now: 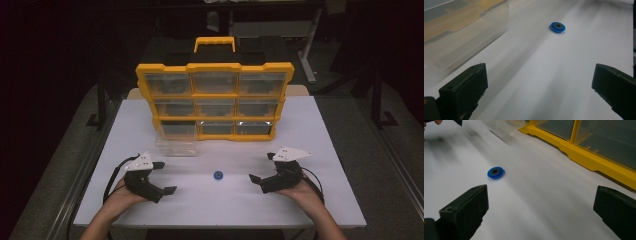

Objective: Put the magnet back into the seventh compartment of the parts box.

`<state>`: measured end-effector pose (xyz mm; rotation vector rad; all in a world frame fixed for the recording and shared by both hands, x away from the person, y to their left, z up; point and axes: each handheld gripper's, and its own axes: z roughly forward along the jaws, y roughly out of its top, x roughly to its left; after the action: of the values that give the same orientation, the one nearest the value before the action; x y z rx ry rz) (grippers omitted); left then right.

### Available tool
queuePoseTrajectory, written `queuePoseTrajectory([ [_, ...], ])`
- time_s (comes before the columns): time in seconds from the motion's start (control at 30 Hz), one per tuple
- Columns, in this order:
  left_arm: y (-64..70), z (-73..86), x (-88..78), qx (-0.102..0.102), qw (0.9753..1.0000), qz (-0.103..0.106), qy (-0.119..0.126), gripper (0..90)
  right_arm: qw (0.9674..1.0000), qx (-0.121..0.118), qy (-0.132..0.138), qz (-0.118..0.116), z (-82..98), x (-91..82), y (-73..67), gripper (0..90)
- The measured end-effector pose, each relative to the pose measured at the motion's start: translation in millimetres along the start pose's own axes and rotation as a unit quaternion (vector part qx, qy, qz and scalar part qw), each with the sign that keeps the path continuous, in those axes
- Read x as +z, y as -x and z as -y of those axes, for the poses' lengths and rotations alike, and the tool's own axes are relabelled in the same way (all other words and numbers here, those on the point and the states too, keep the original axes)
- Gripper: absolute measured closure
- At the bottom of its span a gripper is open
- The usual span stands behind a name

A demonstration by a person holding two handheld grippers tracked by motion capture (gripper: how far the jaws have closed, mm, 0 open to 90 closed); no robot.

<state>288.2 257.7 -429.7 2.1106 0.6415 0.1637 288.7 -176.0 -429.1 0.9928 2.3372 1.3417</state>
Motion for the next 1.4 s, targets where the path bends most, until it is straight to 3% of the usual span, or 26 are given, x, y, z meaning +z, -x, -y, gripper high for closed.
queuePoseTrajectory([
  [1.4, -1.2, -0.5, -0.8, -0.007, 0.9999, 0.007, 0.009, 0.2, 0.9999, -0.003, -0.005, -0.014, -13.6, 14.7, 0.3, 0.0],
])
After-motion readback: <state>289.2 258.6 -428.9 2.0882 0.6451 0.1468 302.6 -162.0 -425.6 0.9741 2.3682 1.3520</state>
